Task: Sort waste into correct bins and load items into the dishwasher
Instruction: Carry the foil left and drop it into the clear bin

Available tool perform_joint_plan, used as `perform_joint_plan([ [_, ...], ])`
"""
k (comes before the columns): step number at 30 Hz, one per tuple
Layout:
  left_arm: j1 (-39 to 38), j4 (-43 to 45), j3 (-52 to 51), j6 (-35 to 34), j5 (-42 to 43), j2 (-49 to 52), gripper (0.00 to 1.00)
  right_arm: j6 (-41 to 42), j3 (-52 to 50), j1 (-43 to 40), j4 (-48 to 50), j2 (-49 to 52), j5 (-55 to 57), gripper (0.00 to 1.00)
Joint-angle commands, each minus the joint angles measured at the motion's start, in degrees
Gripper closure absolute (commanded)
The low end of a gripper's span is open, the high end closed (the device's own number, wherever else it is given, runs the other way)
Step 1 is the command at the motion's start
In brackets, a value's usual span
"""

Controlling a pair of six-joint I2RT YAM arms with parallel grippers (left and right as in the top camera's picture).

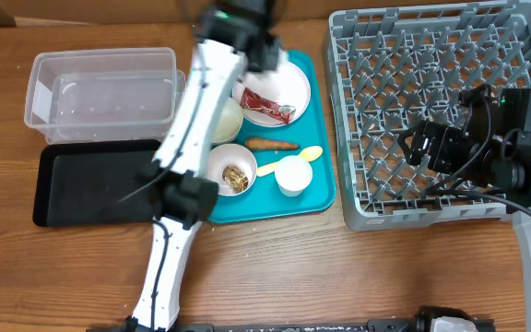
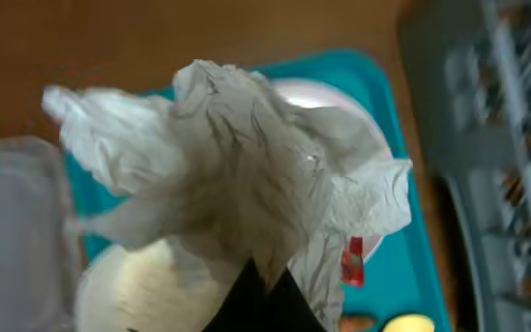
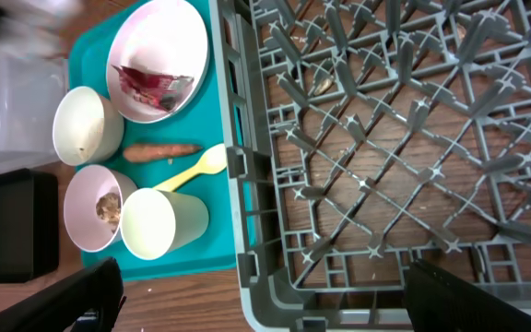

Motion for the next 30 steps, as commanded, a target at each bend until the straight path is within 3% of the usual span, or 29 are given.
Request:
perform_joint_plan([
  [1,8.7,-10.0,12.6,-2.1,0.2,-1.2,0.96,-0.1,1.6,0.3,0.2,-0.1,0.3,0.0],
  [2,15.4,-14.2,13.5,-2.9,-1.2,-1.2,0.96,-0.1,1.6,0.3,0.3,-0.1,0.3,0.0],
  [6,25.6,-14.2,5.5,-5.1,-1.0,-1.0,0.96,-0.1,1.6,0.3,0.2,-0.1,0.3,0.0],
  [9,28.3,-11.8,-2.7,-4.8,-1.1,-1.0,0.95,-0.1,1.6,0.3,0.3,-0.1,0.3,0.0],
  [11,29.0,-9.1,-7.3,-4.3,-1.1,-1.0,0.73,-0.1,1.6,0.3,0.3,-0.1,0.3,0.0],
  [13,29.3,-7.2,-10.4,-4.3,-1.0,-1.0,0.33,-0.1,1.6,0.3,0.3,-0.1,0.3,0.0],
  [15,29.3,-6.8,-10.5,-4.0,-1.0,-1.0,0.0,-0.1,1.6,0.3,0.3,-0.1,0.3,0.0],
  [20,28.0,-7.1,-0.9,-1.9,2.0,-2.2,0.0,-0.1,1.6,0.3,0.2,-0.1,0.3,0.0],
  [24,22.5,-7.2,6.5,8.1,13.7,-2.6,0.01,-0.1,1.6,0.3,0.2,-0.1,0.3,0.0],
  [30,10.7,-7.2,3.4,8.6,12.9,-1.0,0.0,-0.1,1.6,0.3,-0.2,-0.1,0.3,0.0],
])
